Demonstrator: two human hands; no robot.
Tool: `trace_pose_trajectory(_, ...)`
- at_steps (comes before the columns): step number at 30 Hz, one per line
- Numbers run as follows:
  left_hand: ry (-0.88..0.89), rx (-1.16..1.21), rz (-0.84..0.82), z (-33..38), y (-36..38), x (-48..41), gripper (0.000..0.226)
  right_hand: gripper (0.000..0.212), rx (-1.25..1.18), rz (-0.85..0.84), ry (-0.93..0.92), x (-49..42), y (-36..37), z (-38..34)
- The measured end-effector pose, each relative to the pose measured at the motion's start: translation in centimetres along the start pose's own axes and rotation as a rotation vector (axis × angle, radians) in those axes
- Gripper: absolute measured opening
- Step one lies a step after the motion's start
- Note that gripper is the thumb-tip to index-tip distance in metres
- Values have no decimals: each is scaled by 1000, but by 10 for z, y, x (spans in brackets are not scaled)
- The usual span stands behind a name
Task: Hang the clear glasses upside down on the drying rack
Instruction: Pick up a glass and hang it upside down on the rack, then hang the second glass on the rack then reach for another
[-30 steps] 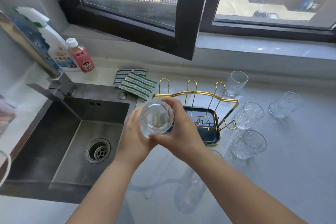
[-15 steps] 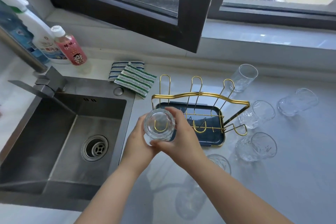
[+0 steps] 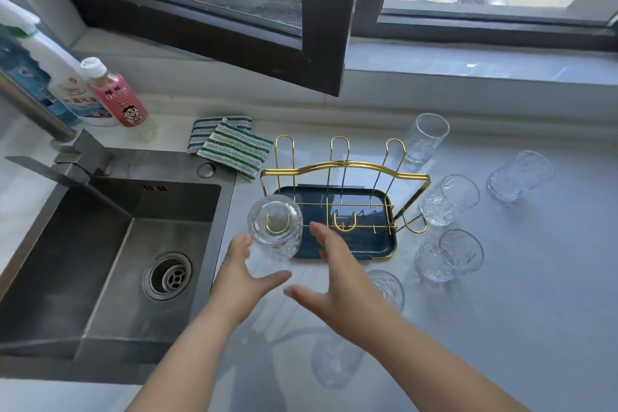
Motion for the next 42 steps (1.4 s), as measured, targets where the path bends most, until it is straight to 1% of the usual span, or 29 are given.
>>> trace_pose_trajectory(1,-58,2,-22,-10,4,3,84,83,13,-29,2,13,1,6)
trace_pose_trajectory(3,-120,-25,-130,-21,22,10,72,72,15,-46,-17,41,-4,18)
trace_pose_trajectory(5,-86,-104,-250,-20,47,16,69,62,2,32,-35,65,-19,33)
trace_pose_trajectory(7,-10,-159,-334,-11,74,20,80,58,-18,159,-22,84,-38,54)
trace_pose_trajectory(8,27,-171,-358,-5,86,21,86,60,-34,207,-3,90,-45,65)
trace_pose_trajectory(10,87,-177,-388,6,108,21,96,68,-61,236,48,95,-53,84)
trace_pose_trajectory(12,124,-189,-402,15,124,19,99,76,-85,204,101,92,-51,101)
trace_pose_trajectory(14,144,-187,-401,20,136,17,98,80,-107,169,120,85,-45,113)
trace_pose_trajectory(18,187,-206,-390,28,146,16,91,73,-147,91,108,72,-33,123)
trace_pose_trajectory(22,213,-232,-322,37,146,21,78,67,-150,111,71,68,-33,120)
trace_pose_trajectory(26,234,-252,-270,52,138,39,66,74,-200,116,61,79,-41,112)
trace_pose_trajectory(28,245,-160,-260,59,128,51,65,80,-262,100,75,87,-51,107)
trace_pose_trajectory(29,254,-69,-271,63,123,58,63,80,-332,68,101,91,-55,106)
trace_pose_trajectory(30,273,40,-296,68,119,65,61,75,-440,9,124,94,-56,102)
trace_pose_trajectory(32,324,253,-373,78,114,79,58,55,-705,-177,129,97,-48,87)
trace_pose_trajectory(33,345,329,-402,83,113,84,56,48,-818,-240,119,98,-44,78)
trace_pose_trajectory(34,359,377,-414,88,111,88,56,46,-895,-259,88,97,-44,69)
trace_pose_trajectory(35,365,394,-405,91,108,90,58,46,-930,-244,48,94,-46,60)
trace_pose_trajectory(37,369,320,-345,99,97,92,61,52,-929,-149,-16,88,-57,44)
trace_pose_trajectory(39,363,114,-235,106,82,90,67,59,-828,-16,-57,80,-74,30)
trace_pose_trajectory(42,361,-230,-60,119,61,84,86,71,-456,119,-110,67,-95,2)
Point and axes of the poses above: each hand's wrist, its own x-axis away from the middle knuckle, its own y-axis out of the palm, z = x × y, the point moved 7 cm from there along -x, towards the middle knuckle, and after that the axes turned 10 degrees about -z, right-handed, at the moved point
